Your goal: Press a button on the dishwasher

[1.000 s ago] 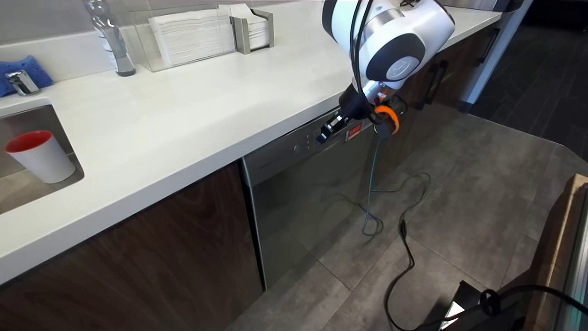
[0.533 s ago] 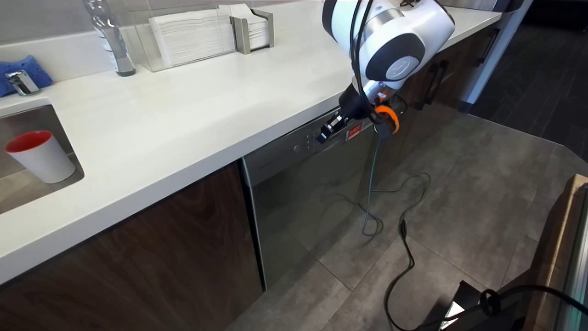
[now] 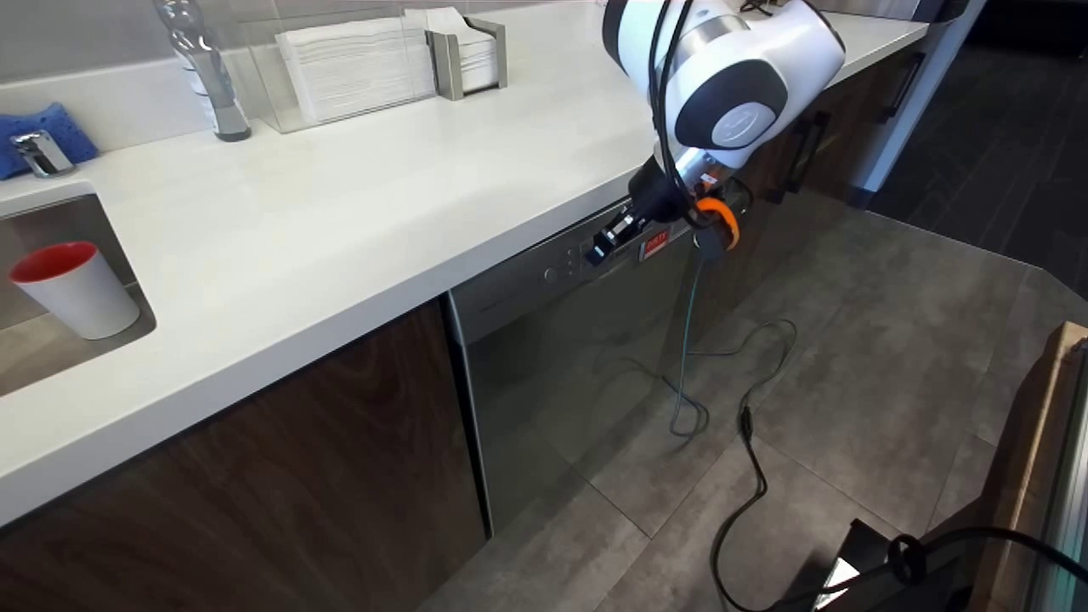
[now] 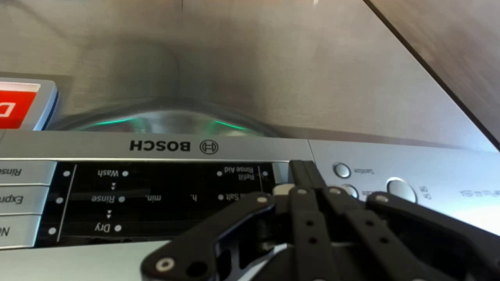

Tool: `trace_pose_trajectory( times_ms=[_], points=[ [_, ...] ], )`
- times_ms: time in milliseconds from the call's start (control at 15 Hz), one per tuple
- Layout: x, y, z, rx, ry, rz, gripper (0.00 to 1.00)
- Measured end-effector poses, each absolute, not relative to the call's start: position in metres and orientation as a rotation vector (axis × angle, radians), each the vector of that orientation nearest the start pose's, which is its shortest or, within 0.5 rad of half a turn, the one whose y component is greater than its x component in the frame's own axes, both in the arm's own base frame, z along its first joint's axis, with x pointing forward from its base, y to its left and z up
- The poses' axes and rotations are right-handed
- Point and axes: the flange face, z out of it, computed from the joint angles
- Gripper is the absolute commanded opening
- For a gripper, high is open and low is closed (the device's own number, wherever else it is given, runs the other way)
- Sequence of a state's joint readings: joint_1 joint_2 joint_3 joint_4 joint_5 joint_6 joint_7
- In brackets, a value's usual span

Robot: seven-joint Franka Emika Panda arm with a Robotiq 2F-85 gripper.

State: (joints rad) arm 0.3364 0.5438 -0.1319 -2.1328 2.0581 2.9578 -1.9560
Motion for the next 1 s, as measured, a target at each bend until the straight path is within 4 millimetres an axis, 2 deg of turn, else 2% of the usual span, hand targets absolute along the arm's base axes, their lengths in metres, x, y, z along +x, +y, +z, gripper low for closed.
trace_pose_trajectory(
  times_ms=[1000],
  points=[
    [0.5056,0.0419,0.1358,-2.836,-0.256,-0.824,0.0]
  ],
)
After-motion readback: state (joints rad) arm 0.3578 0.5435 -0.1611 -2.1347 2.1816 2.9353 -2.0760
